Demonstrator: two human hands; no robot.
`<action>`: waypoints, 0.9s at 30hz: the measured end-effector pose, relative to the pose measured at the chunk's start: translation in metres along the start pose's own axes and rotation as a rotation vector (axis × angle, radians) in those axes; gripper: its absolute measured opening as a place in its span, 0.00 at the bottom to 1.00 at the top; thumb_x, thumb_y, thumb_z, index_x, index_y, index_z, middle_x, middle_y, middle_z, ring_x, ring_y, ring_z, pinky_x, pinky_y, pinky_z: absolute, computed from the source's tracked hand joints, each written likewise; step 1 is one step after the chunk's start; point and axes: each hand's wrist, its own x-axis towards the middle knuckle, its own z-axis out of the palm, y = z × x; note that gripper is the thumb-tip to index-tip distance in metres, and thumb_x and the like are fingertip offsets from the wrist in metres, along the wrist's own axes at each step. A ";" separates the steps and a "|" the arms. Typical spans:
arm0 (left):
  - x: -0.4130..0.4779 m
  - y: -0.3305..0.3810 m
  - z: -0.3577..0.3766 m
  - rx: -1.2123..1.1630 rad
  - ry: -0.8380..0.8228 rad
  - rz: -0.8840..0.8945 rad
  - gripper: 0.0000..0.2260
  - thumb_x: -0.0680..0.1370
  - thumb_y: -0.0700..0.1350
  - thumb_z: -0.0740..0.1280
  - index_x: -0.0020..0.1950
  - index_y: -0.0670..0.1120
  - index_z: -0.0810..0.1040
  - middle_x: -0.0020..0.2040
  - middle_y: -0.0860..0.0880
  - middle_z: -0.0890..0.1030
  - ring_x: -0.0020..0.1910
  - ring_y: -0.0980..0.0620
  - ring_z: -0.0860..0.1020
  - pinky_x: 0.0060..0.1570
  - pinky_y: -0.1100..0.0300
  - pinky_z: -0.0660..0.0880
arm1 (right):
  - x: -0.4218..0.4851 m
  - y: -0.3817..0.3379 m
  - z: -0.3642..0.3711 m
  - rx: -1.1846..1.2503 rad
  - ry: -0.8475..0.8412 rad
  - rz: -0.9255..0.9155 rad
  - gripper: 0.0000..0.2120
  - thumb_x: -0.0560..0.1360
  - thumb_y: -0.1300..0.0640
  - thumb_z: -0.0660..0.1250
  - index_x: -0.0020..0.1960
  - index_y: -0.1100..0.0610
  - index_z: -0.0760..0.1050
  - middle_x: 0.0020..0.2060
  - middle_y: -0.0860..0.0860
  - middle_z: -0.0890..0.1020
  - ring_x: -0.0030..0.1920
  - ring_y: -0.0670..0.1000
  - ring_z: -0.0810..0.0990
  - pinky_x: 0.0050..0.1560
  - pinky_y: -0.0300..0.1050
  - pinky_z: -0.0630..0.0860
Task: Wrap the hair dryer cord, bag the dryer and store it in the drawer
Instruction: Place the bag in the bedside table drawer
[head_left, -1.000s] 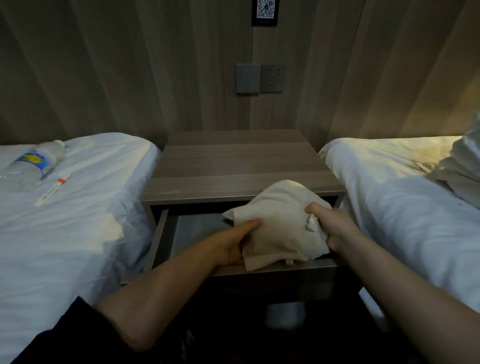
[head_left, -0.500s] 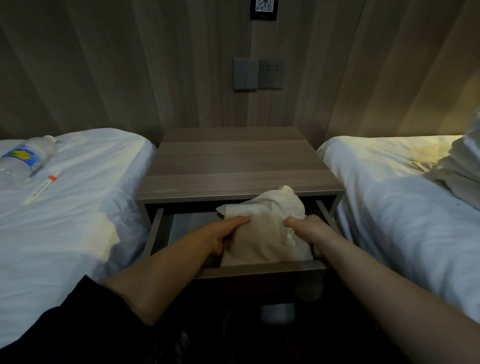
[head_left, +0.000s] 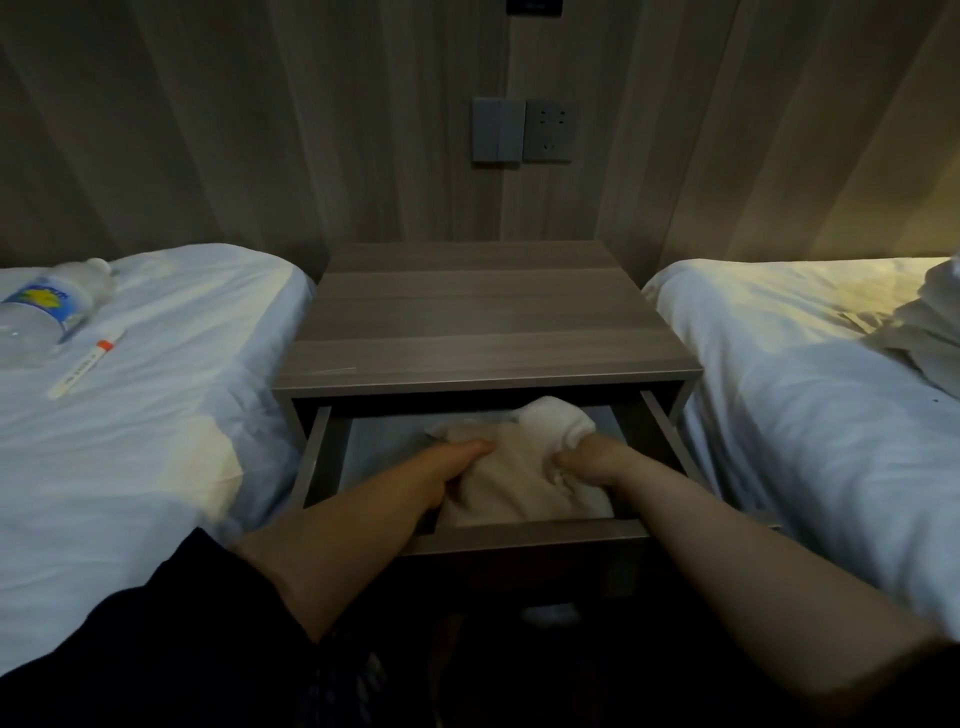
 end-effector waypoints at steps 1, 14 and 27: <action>-0.001 0.001 0.000 -0.024 -0.006 0.009 0.22 0.77 0.50 0.66 0.68 0.44 0.71 0.65 0.42 0.75 0.64 0.43 0.73 0.58 0.52 0.72 | 0.002 0.000 0.003 -0.004 0.016 -0.030 0.25 0.78 0.52 0.59 0.71 0.63 0.61 0.68 0.61 0.69 0.67 0.59 0.69 0.61 0.46 0.67; -0.054 0.019 0.004 0.936 0.252 0.729 0.25 0.75 0.50 0.66 0.71 0.46 0.66 0.69 0.43 0.69 0.67 0.44 0.69 0.66 0.51 0.67 | -0.017 0.018 -0.009 -0.234 0.413 -0.406 0.24 0.75 0.52 0.64 0.67 0.59 0.64 0.61 0.59 0.73 0.58 0.59 0.75 0.56 0.51 0.73; -0.107 0.015 0.008 1.391 -0.149 0.862 0.10 0.72 0.50 0.71 0.50 0.48 0.82 0.47 0.49 0.84 0.46 0.51 0.80 0.47 0.57 0.76 | -0.086 0.025 -0.018 -0.462 0.116 -0.665 0.09 0.66 0.50 0.74 0.45 0.52 0.80 0.34 0.41 0.74 0.39 0.42 0.73 0.39 0.35 0.69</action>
